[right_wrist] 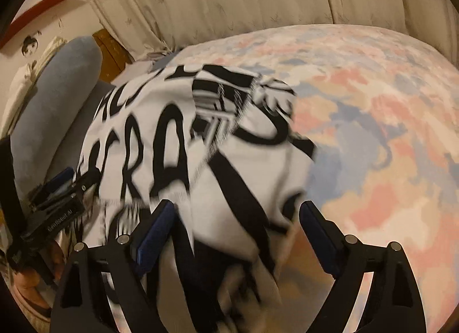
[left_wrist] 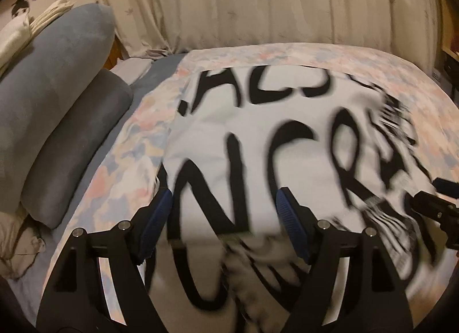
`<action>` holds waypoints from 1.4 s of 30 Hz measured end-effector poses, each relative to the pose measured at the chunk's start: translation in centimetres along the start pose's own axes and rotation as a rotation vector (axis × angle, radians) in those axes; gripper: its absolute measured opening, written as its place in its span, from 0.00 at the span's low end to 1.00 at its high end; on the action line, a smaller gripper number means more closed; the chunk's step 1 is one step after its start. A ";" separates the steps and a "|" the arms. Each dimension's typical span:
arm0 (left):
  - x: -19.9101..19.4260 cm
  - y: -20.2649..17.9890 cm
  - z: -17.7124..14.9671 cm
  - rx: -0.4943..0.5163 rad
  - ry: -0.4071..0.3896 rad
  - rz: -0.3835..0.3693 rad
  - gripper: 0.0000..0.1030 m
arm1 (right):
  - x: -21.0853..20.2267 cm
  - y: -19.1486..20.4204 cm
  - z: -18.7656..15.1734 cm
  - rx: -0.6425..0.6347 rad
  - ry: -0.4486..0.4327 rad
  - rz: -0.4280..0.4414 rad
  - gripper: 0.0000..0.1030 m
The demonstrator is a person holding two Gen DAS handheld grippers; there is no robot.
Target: Fold large clothes
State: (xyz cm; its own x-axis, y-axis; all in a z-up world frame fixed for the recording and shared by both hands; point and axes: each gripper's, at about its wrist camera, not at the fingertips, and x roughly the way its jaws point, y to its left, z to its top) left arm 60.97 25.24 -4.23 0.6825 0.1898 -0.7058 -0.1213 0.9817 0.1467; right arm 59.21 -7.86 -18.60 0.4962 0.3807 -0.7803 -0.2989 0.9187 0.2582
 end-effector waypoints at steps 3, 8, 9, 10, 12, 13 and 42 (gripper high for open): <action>-3.0 -1.3 -0.6 0.006 -0.002 -0.032 0.74 | -3.8 -0.3 -1.4 -0.038 -0.010 -0.013 0.87; -9.5 -4.2 -2.2 0.011 -0.024 -0.061 0.75 | -11.6 -1.3 -3.7 -0.072 -0.051 -0.037 0.87; -11.0 -4.7 -2.7 0.007 -0.030 -0.061 0.75 | -13.4 -1.5 -4.4 -0.082 -0.058 -0.046 0.87; -12.5 -5.3 -3.2 0.000 -0.038 -0.065 0.75 | -15.1 -1.8 -5.0 -0.089 -0.063 -0.055 0.87; -15.5 -6.4 -4.2 -0.017 -0.048 -0.073 0.76 | -18.2 -2.0 -6.1 -0.097 -0.073 -0.070 0.87; -17.0 -6.8 -4.7 -0.025 -0.051 -0.081 0.77 | -19.9 -2.4 -7.0 -0.102 -0.079 -0.079 0.87; -41.9 -21.6 -27.0 -0.060 -0.067 -0.192 0.80 | -47.0 -11.8 -38.0 0.030 -0.096 -0.169 0.87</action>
State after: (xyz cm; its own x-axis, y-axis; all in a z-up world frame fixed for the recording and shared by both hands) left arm 15.55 -3.52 3.47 0.7436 -0.0006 -0.6686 -0.0257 0.9992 -0.0294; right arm 8.42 -40.60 -6.65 0.6129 0.2276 -0.7567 -0.1811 0.9726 0.1458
